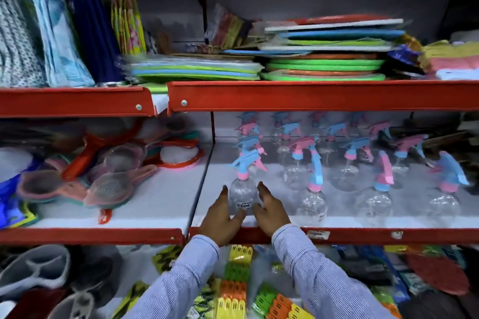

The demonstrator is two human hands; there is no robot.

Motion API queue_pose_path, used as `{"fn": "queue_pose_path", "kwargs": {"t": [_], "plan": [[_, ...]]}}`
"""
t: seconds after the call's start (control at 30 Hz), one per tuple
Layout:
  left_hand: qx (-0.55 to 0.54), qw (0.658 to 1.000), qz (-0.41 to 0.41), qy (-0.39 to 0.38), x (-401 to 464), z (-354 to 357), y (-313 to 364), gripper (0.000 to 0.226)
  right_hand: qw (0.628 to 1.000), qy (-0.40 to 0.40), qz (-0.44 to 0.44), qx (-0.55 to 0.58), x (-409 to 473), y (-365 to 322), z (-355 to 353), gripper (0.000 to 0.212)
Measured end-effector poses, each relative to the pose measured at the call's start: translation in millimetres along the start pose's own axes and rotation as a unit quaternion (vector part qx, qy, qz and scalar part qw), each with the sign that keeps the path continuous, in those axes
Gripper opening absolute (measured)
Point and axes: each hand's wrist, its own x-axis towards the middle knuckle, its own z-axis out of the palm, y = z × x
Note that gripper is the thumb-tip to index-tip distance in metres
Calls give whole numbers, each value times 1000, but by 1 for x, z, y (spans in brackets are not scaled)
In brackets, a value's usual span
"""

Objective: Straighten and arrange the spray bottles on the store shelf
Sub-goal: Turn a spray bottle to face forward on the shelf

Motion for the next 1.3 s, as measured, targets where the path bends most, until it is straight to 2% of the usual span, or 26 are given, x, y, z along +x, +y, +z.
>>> {"fn": "queue_pose_path", "kwargs": {"t": [0.1,0.3,0.47,0.7,0.8,1.3], "plan": [[-42,999,15,2,-2,-3,1,58,1000,-2,-7,-4,-2,-2,3,58],[-47,998,49,19,-22,-6,1,50,1000,-9,-21,-3,-13,0,-3,56],[-26,999,22,12,-34,-5,-4,64,1000,-19,-23,3,-29,5,-6,57],[-18,997,13,69,-50,-3,11,69,999,-28,-22,25,-38,7,-10,62],[-14,995,21,95,-55,0,12,64,999,-36,-27,28,-41,6,-11,60],[-34,992,52,109,-59,1,21,58,998,-21,-37,55,-45,17,-10,56]]}}
